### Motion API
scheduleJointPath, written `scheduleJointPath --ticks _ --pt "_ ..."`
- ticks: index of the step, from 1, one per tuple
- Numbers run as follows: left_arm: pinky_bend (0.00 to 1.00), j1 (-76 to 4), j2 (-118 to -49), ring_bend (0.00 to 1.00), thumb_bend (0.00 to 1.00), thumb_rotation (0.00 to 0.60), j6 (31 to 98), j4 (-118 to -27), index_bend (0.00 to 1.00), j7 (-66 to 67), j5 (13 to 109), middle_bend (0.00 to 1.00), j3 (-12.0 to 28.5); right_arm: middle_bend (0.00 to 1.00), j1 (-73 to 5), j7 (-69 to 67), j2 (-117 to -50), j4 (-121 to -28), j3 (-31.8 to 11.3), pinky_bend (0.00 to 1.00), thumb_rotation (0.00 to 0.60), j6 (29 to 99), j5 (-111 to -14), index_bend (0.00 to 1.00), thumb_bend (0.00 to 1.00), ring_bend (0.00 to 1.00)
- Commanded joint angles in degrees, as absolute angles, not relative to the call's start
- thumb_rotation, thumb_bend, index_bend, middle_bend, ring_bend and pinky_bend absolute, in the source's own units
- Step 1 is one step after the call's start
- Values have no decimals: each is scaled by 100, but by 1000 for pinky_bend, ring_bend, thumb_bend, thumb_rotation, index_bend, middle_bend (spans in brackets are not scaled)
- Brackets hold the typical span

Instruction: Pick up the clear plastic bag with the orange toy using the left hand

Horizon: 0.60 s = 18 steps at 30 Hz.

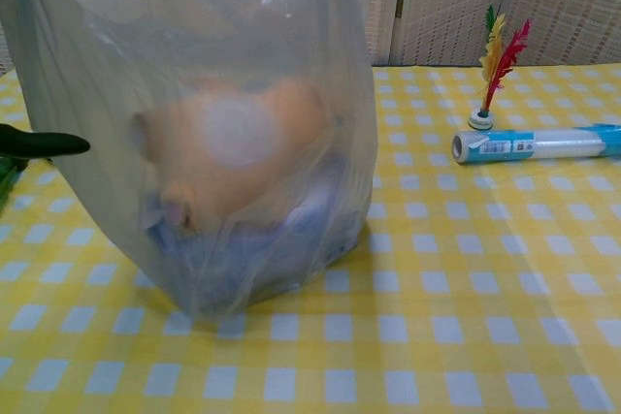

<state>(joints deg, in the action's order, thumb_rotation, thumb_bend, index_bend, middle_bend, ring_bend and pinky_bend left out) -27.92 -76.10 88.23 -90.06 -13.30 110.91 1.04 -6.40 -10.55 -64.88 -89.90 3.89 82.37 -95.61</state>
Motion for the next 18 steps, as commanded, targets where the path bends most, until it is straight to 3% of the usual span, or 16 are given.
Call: scheduleJointPath --ticks 1,18 --pt "125 -2859 -7654 161 102 549 8751 -8948 103 -1420 11041 239 114 0 -642 -1067 -6488 -8983 381 0 600 8230 -9544 0 343 0" --pt "157 -3780 -7534 181 101 548 7765 -9576 117 -2142 10845 255 335 0 -666 -1168 -6485 -8957 385 0 600 8167 -9521 0 343 0"
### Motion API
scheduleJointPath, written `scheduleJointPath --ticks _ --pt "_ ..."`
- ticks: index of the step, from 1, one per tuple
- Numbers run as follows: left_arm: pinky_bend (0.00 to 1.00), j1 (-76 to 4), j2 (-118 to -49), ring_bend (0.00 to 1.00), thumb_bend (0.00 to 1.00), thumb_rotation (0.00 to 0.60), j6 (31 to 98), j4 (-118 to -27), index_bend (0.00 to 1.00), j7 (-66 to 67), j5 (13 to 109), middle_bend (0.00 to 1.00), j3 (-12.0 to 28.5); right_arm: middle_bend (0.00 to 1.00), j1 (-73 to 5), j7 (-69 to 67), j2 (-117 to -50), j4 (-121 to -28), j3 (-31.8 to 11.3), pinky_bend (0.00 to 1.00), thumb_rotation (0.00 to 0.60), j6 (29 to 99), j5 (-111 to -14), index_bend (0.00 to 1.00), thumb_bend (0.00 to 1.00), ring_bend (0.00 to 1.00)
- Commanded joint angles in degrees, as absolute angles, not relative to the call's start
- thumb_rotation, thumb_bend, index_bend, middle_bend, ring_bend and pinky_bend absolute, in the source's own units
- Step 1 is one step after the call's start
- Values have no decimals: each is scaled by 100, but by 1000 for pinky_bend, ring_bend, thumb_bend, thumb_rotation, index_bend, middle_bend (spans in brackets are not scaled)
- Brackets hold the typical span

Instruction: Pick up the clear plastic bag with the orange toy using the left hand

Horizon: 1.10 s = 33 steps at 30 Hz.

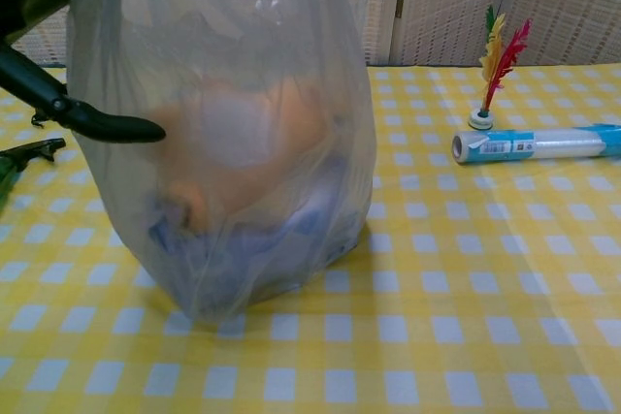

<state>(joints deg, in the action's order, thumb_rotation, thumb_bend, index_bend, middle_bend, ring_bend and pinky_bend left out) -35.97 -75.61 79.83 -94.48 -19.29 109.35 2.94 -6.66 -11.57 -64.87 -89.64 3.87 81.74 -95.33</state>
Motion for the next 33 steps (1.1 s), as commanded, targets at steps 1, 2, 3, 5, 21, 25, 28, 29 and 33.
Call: scheduleJointPath --ticks 1,2,3,5,21,25,28,29,33 --pt "157 -3840 -7535 180 101 546 7690 -9606 117 -2220 10819 255 341 0 -664 -1176 -6483 -8954 386 0 600 8164 -9515 0 343 0" --pt "157 -3920 -7540 180 101 549 7595 -9640 117 -2319 10788 255 351 0 -659 -1186 -6476 -8956 390 0 600 8164 -9508 0 343 0" --pt "158 -3980 -7539 181 101 547 7530 -9658 117 -2396 10767 255 360 0 -654 -1192 -6469 -8961 391 0 600 8172 -9509 0 343 0" --pt "158 -4101 -7564 180 101 548 7404 -9696 117 -2531 10729 255 376 0 -637 -1206 -6452 -8970 391 0 600 8217 -9523 0 344 0" --pt "159 -4595 -7793 184 99 545 7047 -9874 96 -2453 10521 259 562 0 -602 -1327 -6399 -8974 431 0 600 8299 -9608 0 343 0" --pt "159 -4679 -7882 184 99 542 6977 -9857 96 -2431 10467 259 563 0 -598 -1324 -6396 -8973 432 0 600 8298 -9606 0 343 0" --pt "159 -4726 -7923 184 99 545 6956 -9826 96 -2349 10441 258 583 0 -601 -1334 -6394 -8966 430 0 600 8288 -9599 0 344 0" --pt "160 -4732 -7942 184 99 543 6981 -9811 96 -2283 10441 258 601 0 -602 -1344 -6392 -8963 430 0 600 8287 -9600 0 344 0" --pt "165 -4769 -7984 184 99 542 7001 -9829 96 -2216 10405 259 629 0 -600 -1360 -6382 -8961 429 0 600 8293 -9602 0 344 0"
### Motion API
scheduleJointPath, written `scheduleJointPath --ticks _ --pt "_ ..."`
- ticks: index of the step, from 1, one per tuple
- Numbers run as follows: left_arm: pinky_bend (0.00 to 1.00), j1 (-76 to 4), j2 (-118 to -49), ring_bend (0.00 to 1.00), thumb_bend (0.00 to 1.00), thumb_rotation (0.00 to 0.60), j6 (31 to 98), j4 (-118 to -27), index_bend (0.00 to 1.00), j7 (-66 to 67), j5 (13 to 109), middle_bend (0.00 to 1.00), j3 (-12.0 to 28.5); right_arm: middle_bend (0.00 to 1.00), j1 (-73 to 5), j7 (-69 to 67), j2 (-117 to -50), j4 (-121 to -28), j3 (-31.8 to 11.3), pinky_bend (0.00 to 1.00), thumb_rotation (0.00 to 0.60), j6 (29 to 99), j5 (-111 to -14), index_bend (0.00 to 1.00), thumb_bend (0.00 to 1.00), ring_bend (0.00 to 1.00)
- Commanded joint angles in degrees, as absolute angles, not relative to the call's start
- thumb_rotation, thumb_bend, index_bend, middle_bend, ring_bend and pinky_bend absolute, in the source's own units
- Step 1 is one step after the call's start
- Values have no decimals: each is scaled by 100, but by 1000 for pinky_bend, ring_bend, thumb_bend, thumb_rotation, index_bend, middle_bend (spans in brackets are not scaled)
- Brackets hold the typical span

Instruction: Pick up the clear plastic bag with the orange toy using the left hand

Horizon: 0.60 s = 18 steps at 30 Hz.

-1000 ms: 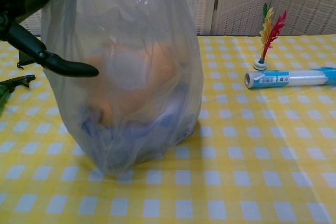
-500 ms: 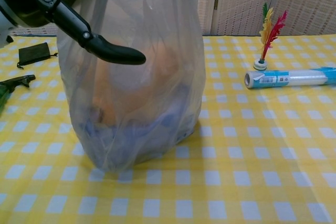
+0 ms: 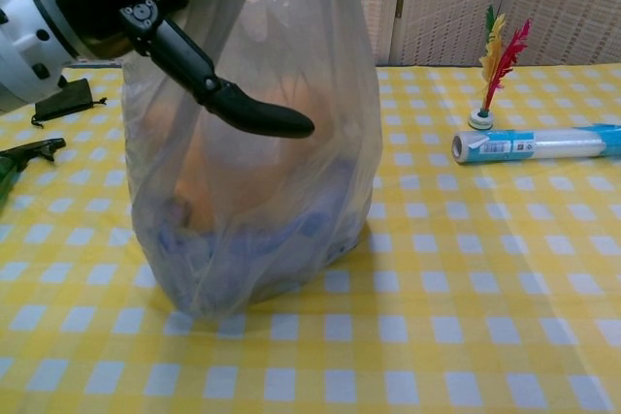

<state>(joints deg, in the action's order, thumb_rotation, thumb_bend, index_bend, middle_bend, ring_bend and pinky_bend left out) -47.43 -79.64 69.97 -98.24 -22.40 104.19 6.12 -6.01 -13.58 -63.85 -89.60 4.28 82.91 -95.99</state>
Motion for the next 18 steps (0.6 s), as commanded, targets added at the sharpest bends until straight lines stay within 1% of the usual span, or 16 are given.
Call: scheduleJointPath --ticks 1,10,18 --pt "165 -4786 -7992 184 99 542 6996 -9827 96 -2198 10404 259 638 0 -600 -1361 -6382 -8961 430 0 600 8295 -9606 0 343 0" --pt "168 -4931 -8069 185 101 547 6976 -9905 96 -2034 10400 259 709 0 -587 -1377 -6367 -8971 432 0 600 8322 -9620 0 344 0" --pt "183 -5144 -8237 190 102 544 6705 -10037 96 -2177 10322 260 650 0 -574 -1378 -6357 -8977 430 0 600 8358 -9639 0 344 0"
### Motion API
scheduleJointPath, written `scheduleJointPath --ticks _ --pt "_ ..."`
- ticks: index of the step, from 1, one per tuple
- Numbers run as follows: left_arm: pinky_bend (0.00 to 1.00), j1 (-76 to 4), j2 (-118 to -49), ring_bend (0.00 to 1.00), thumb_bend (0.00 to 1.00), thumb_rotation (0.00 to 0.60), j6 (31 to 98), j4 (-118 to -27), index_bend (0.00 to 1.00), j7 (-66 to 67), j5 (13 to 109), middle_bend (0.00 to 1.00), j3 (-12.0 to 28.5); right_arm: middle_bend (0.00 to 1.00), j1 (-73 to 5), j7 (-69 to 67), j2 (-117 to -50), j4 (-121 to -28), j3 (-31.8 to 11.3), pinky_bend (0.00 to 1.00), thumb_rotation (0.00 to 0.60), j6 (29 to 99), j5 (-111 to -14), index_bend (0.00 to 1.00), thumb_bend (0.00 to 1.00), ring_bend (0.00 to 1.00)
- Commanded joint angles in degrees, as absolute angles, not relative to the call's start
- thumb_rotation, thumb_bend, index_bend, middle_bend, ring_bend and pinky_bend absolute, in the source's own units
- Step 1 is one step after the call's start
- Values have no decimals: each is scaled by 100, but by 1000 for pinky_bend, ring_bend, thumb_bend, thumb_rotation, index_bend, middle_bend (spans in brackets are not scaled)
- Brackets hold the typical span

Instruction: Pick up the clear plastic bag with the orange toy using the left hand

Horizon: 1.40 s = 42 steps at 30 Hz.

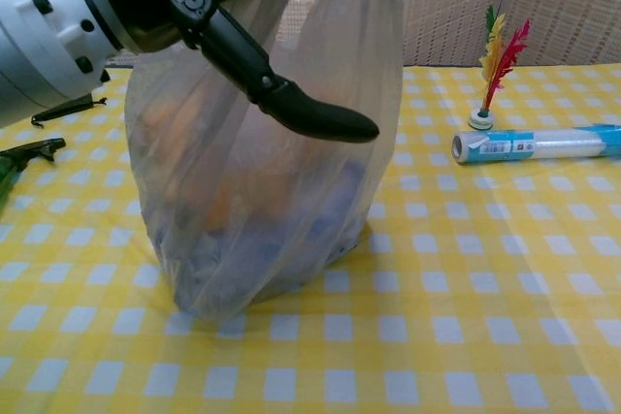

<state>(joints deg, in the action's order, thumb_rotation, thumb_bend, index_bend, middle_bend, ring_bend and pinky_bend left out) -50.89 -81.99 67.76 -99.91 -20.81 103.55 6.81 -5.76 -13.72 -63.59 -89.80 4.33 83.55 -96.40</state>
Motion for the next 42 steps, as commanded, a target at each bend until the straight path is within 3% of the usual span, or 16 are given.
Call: scheduleJointPath --ticks 1,13,20,32,36,39,42 --pt "186 -5169 -8241 192 102 546 6667 -10063 95 -2242 10306 261 635 0 -573 -1383 -6354 -8975 429 0 600 8360 -9637 0 344 0" --pt "198 -5506 -8081 198 102 589 6225 -10406 100 -3369 9994 265 598 0 -571 -1385 -6365 -8939 407 0 600 8356 -9606 0 343 0" --pt "218 -5699 -7774 204 100 600 6168 -10814 123 -4905 9985 275 569 0 -579 -1372 -6387 -8924 414 0 600 8310 -9591 0 344 0" --pt "437 -5895 -7313 236 104 600 6519 -11206 175 -7855 10085 297 488 0 -605 -1351 -6425 -8893 415 0 600 8236 -9569 0 343 0" --pt "525 -5964 -7112 298 109 600 6499 -11283 211 -8797 10020 341 428 0 -613 -1356 -6431 -8878 416 0 600 8215 -9562 0 344 0" --pt "620 -5945 -6988 422 130 600 6533 -11351 263 -9173 9909 429 427 0 -617 -1364 -6432 -8870 412 0 600 8211 -9556 0 344 0" --pt "723 -5869 -6869 574 237 600 6529 -11544 348 -9308 9613 562 460 0 -625 -1371 -6437 -8861 416 0 600 8190 -9554 0 344 0"
